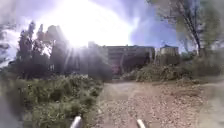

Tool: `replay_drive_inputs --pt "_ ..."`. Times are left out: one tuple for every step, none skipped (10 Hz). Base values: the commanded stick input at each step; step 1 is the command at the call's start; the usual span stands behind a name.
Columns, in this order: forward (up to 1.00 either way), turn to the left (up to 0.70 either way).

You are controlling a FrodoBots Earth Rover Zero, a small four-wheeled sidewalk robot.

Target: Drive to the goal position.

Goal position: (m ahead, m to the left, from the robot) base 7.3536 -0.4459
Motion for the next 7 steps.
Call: replay_drive_inputs --pt "1.0 -0.12" --pt "1.0 -0.4" --pt "1.0 -0.17" --pt "1.0 0.0" --pt "1.0 0.0" --pt "1.0 0.0" --pt "1.0 0.0"
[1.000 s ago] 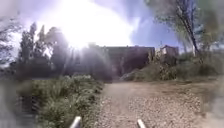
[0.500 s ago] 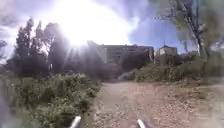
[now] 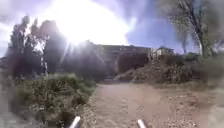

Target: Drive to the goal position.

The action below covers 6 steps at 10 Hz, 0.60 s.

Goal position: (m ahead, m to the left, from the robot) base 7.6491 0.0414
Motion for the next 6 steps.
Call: replay_drive_inputs --pt "1.0 0.0" --pt "1.0 0.0" --pt "1.0 0.0" --pt "1.0 0.0" --pt "1.0 0.0" --pt "1.0 0.0"
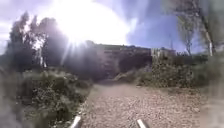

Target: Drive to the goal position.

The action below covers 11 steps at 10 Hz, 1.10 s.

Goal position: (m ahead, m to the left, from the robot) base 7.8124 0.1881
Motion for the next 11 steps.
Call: replay_drive_inputs --pt "1.0 0.0" --pt "1.0 0.0" --pt "1.0 0.0" --pt "1.0 0.0" --pt "0.85 0.0" --pt "0.85 0.0" --pt "0.85 0.0" --pt "0.85 0.0" --pt "0.85 0.0" --pt "0.85 0.0" --pt "0.85 0.0"
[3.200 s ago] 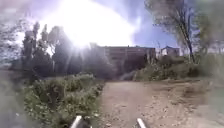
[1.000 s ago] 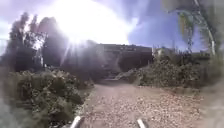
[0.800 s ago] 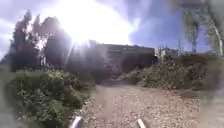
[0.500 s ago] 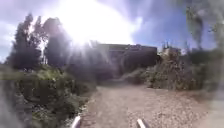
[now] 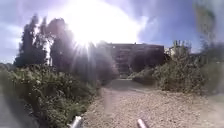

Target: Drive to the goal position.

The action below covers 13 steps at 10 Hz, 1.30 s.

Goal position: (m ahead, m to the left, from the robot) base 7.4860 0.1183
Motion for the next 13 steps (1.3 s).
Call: replay_drive_inputs --pt "0.85 -0.27" --pt "0.85 -0.06" --pt "0.85 0.0" --pt "0.85 -0.11" --pt "0.85 -0.01" --pt "0.79 -0.15" --pt "0.7 -0.35" --pt "0.7 -0.1" --pt "0.7 -0.19" --pt "0.7 -0.35" --pt "0.7 -0.35" --pt "0.7 -0.12" --pt "0.7 -0.35"
